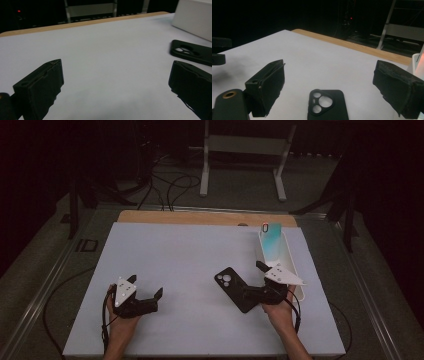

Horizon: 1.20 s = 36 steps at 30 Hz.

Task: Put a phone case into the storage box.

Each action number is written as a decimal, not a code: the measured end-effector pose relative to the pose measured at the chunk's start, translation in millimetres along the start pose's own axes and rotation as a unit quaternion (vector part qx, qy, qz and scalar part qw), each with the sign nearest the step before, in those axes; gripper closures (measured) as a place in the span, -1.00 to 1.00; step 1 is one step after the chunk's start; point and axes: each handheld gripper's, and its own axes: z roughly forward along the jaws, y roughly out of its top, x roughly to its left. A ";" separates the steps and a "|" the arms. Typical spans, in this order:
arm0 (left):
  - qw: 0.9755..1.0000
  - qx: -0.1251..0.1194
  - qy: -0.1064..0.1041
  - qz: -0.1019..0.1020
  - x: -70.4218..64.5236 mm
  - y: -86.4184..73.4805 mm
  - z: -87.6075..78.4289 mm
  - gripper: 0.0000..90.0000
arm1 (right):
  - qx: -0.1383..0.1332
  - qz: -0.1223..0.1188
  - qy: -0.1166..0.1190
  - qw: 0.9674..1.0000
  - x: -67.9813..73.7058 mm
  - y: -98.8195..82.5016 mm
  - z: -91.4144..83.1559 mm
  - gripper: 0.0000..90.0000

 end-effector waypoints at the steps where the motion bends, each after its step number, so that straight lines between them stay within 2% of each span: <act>1: 1.000 0.000 -0.006 0.001 -1.9 2.2 0.4 -0.99 | -0.002 0.001 0.002 1.000 -0.4 0.5 -0.3 -0.77; 3: 1.000 0.006 -0.027 0.002 -6.5 8.2 1.7 -0.98 | -0.002 0.001 0.002 1.000 -0.2 0.9 -0.5 -0.77; 6: 0.999 0.016 -0.046 0.019 -15.3 15.6 5.5 -0.97 | -0.004 0.005 0.003 1.000 -0.3 1.6 -0.9 -0.77; 11: 0.995 0.035 -0.085 0.040 -34.0 25.2 17.5 -0.97 | -0.004 0.003 0.003 1.000 0.1 2.3 -1.2 -0.77; 15: 0.993 0.040 -0.103 0.043 -46.3 32.0 30.7 -0.97 | -0.010 0.005 -0.001 1.000 -2.0 4.0 -3.8 -0.77; 16: 0.992 0.040 -0.111 0.038 -51.6 35.1 38.5 -0.97 | -0.012 0.007 -0.003 1.000 -3.4 5.1 -5.5 -0.77; 20: 0.992 0.042 -0.113 0.033 -59.3 38.1 50.6 -0.92 | -0.016 0.008 -0.005 1.000 -4.4 6.2 -7.4 -0.77; 23: 0.992 0.037 -0.117 0.018 -68.2 39.9 62.5 -0.85 | -0.017 0.007 -0.007 1.000 -4.4 6.9 -8.3 -0.77; 27: 0.992 0.034 -0.124 0.010 -79.8 43.8 73.4 -0.75 | -0.018 0.008 -0.007 1.000 -4.6 7.1 -8.7 -0.77; 36: 0.988 0.040 -0.149 0.011 -106.0 48.5 97.7 -0.59 | -0.022 0.009 -0.009 1.000 -5.5 8.4 -11.0 -0.77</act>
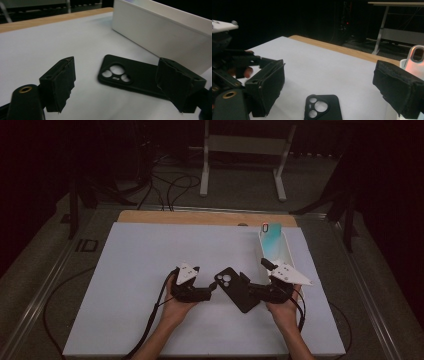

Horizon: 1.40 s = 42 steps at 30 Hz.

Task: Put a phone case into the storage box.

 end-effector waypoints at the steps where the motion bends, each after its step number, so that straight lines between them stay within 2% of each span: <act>1: 1.000 0.003 -0.004 0.003 -2.5 0.3 4.2 -0.58 | 0.000 0.001 -0.001 1.000 -0.2 0.2 -0.4 -0.77; 10: 0.999 0.019 -0.028 0.020 -19.6 0.7 28.9 -0.44 | -0.003 0.000 -0.004 1.000 -1.6 0.6 -1.7 -0.77; 18: 0.998 0.037 -0.047 0.021 -27.3 1.3 50.9 -0.18 | -0.003 0.000 -0.004 1.000 -1.9 0.6 -1.9 -0.77; 23: 0.996 0.048 -0.069 0.027 -38.1 3.7 64.2 0.00 | -0.005 0.002 -0.006 1.000 -2.3 0.9 -2.4 -0.77; 26: 0.994 0.053 -0.089 0.023 -43.1 5.2 72.8 0.14 | -0.007 0.002 -0.005 1.000 -2.8 1.3 -3.1 -0.77; 31: 0.992 0.065 -0.107 0.022 -48.8 5.7 84.6 0.34 | -0.007 0.003 -0.007 1.000 -3.7 1.4 -4.3 -0.77; 40: 0.989 0.082 -0.119 0.027 -58.6 4.7 101.3 0.67 | -0.011 0.004 -0.010 1.000 -4.9 1.6 -5.0 -0.77; 42: 0.989 0.085 -0.118 0.036 -61.2 4.6 104.2 0.81 | -0.011 0.005 -0.011 1.000 -5.5 1.7 -5.5 -0.77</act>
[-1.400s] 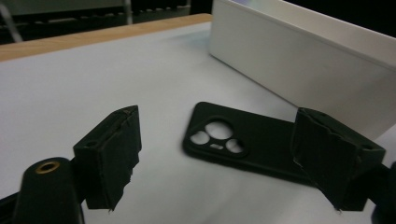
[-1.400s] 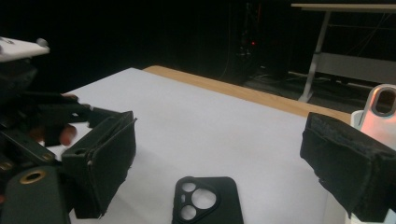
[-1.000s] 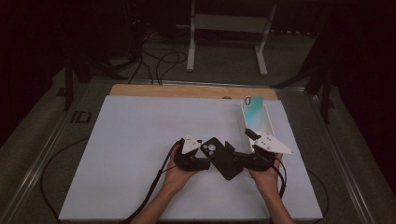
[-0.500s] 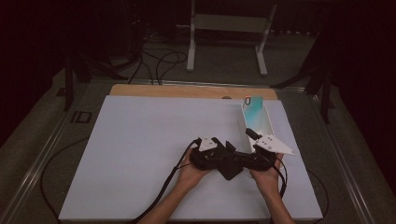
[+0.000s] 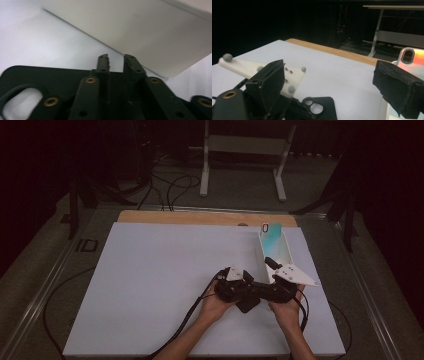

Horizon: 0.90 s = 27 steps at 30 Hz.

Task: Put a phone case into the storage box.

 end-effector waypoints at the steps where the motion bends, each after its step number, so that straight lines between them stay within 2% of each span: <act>1: 1.000 0.005 -0.002 0.003 -1.1 0.6 2.1 0.89 | -0.001 0.000 0.000 1.000 -0.3 0.0 -0.1 -0.77; 3: 1.000 0.008 -0.005 0.006 -3.6 1.7 5.5 0.98 | -0.002 0.001 -0.002 1.000 -0.7 0.3 -0.6 -0.77; 5: 1.000 0.021 -0.012 0.018 -6.9 3.3 9.6 1.00 | -0.002 0.002 -0.002 1.000 -1.4 0.7 -1.1 -0.77; 8: 0.999 0.029 -0.014 0.024 -10.6 4.6 15.8 1.00 | -0.003 0.003 -0.005 1.000 -2.2 1.0 -2.2 -0.75; 10: 0.999 0.038 -0.015 0.024 -11.5 5.0 19.5 1.00 | -0.007 0.003 -0.007 1.000 -3.5 1.5 -3.5 -0.75; 19: 0.999 0.045 -0.016 0.008 -10.8 4.3 27.5 1.00 | -0.016 0.009 -0.013 1.000 -6.4 2.9 -6.6 -0.75; 27: 0.998 0.058 -0.013 0.012 -14.7 7.3 34.6 1.00 | -0.019 0.009 -0.017 1.000 -7.1 4.5 -8.3 -0.75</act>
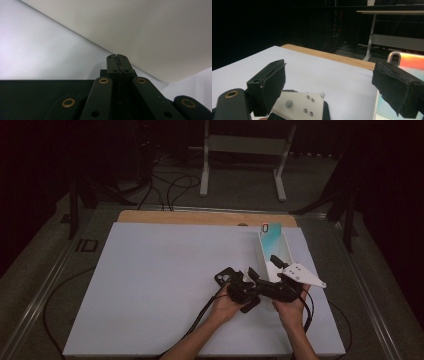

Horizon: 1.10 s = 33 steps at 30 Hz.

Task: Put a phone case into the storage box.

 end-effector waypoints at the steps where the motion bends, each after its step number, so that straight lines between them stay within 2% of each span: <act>1: 1.000 0.001 0.001 0.000 -0.8 0.6 1.5 1.00 | -0.001 0.000 0.000 1.000 -0.2 0.1 -0.2 -0.75; 10: 1.000 0.013 -0.005 -0.007 -6.0 1.9 3.9 1.00 | -0.008 0.003 -0.007 1.000 -3.8 1.7 -3.6 -0.75; 15: 1.000 0.029 -0.005 0.008 -7.9 0.6 -1.2 1.00 | -0.009 0.001 -0.011 1.000 -5.0 2.1 -5.3 -0.75; 19: 0.999 0.035 -0.005 0.005 -8.1 -2.9 -7.4 1.00 | -0.009 0.001 -0.013 1.000 -5.8 2.5 -6.8 -0.75; 26: 0.998 0.054 0.009 0.007 -6.8 -15.8 -29.4 1.00 | -0.008 -0.001 -0.015 1.000 -6.6 2.1 -7.3 -0.75; 29: 0.998 0.055 0.014 -0.003 -1.7 -24.3 -41.5 1.00 | -0.006 0.000 -0.016 1.000 -6.5 1.5 -6.5 -0.75; 33: 0.998 0.052 0.032 -0.017 7.9 -35.6 -58.1 1.00 | -0.003 -0.001 -0.014 1.000 -5.9 0.7 -4.6 -0.75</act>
